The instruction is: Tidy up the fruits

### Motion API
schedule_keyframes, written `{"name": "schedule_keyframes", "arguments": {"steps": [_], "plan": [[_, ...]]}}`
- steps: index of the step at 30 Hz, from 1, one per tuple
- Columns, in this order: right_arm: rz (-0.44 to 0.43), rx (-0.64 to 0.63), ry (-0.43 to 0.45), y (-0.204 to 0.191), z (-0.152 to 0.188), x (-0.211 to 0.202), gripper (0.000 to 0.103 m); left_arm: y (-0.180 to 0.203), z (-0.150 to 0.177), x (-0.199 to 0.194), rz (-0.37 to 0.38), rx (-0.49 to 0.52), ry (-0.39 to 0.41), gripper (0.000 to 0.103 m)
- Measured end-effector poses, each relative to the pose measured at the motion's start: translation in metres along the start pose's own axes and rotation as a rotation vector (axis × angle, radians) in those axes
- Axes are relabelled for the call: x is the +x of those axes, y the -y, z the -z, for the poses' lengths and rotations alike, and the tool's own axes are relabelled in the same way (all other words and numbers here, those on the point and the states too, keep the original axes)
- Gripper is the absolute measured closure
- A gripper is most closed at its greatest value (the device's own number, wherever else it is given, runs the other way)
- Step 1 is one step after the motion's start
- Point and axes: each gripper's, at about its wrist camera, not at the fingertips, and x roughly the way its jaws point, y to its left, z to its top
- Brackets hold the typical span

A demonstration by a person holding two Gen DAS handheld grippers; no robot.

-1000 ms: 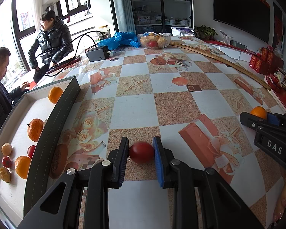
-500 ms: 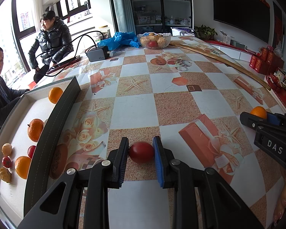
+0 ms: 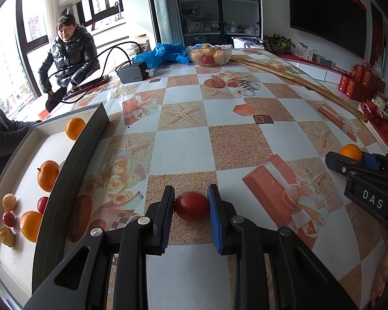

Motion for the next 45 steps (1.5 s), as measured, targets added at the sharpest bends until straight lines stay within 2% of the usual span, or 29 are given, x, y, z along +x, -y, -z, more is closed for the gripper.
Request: {"name": "schedule_keyframes", "arguments": {"steps": [21, 25, 28, 32, 36, 40, 45], "plan": [[0.004, -0.005, -0.002, -0.001, 0.0, -0.001, 0.066, 0.0, 0.0, 0.0, 0.0, 0.0, -0.001, 0.075], [-0.005, -0.033, -0.017, -0.002, -0.002, 0.001, 0.066, -0.005, -0.002, 0.002, 0.026, -0.024, -0.021, 0.075], [-0.047, -0.053, -0.07, 0.0, -0.006, 0.001, 0.066, -0.014, -0.004, 0.0, 0.077, -0.055, -0.074, 0.075], [-0.128, -0.018, -0.159, 0.006, -0.012, 0.001, 0.066, -0.016, -0.004, -0.006, 0.1, -0.045, -0.133, 0.075], [-0.228, 0.038, -0.247, 0.005, -0.018, 0.003, 0.066, -0.027, -0.008, -0.018, 0.131, -0.06, -0.149, 0.075], [-0.301, 0.049, -0.317, -0.014, -0.024, 0.007, 0.066, -0.052, -0.013, -0.03, 0.137, -0.1, -0.161, 0.075], [-0.349, -0.011, -0.35, -0.059, -0.038, 0.008, 0.066, -0.102, -0.017, -0.048, 0.091, -0.18, -0.134, 0.075]]}}
